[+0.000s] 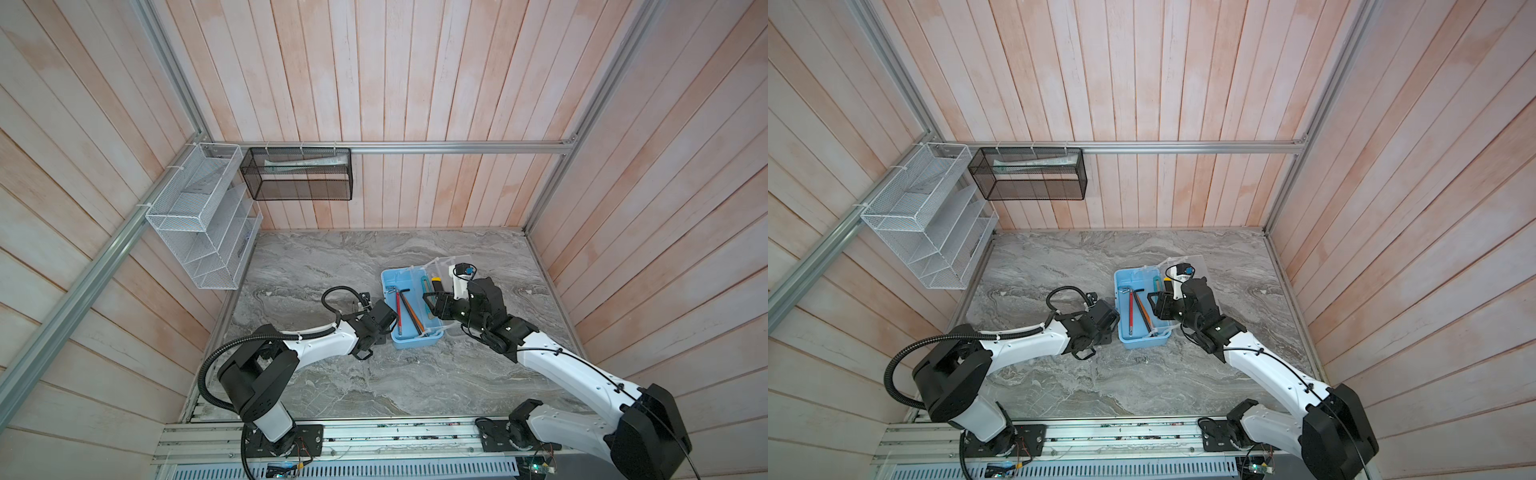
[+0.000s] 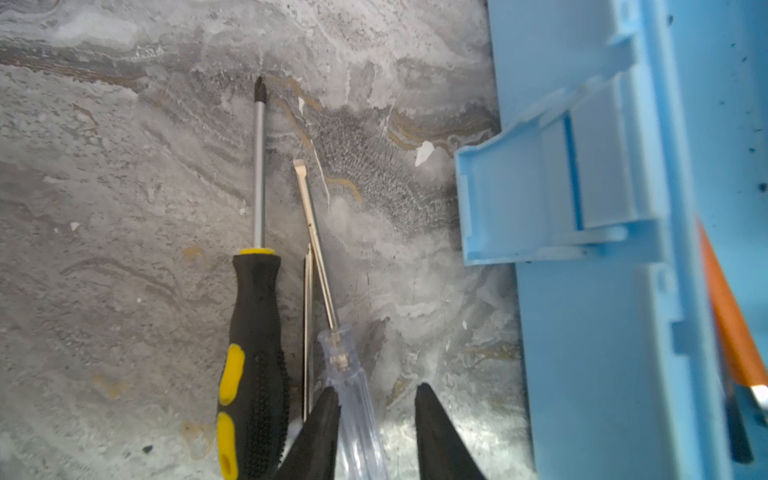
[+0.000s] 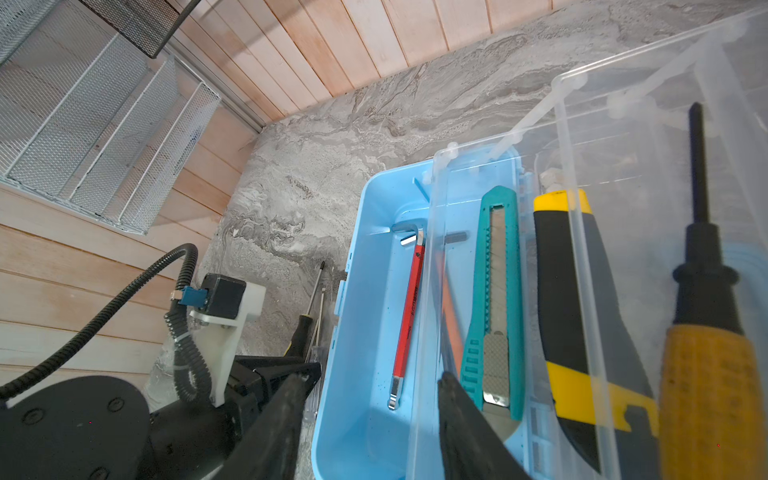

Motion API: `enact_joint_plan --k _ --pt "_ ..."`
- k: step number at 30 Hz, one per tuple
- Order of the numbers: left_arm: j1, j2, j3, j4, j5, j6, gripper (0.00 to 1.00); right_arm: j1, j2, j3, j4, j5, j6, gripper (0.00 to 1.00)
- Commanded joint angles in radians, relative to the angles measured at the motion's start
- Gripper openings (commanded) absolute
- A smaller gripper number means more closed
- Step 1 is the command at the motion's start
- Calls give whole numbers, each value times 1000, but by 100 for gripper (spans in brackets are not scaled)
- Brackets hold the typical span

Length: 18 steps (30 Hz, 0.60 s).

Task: Pack the tool kit
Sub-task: 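Move the left gripper back over the clear-handled screwdriver, then lower the left gripper and grasp the clear-handled screwdriver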

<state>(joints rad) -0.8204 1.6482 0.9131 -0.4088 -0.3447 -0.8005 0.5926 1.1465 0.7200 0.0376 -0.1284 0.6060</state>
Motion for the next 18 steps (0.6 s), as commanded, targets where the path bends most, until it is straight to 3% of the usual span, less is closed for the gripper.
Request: enact_joint_plan --k 1,18 --pt "10 18 -2 -17 -3 -25 33 -8 12 -14 26 7 0 52" --pt "14 79 15 -11 3 -19 26 -44 48 -51 67 -39 11 52"
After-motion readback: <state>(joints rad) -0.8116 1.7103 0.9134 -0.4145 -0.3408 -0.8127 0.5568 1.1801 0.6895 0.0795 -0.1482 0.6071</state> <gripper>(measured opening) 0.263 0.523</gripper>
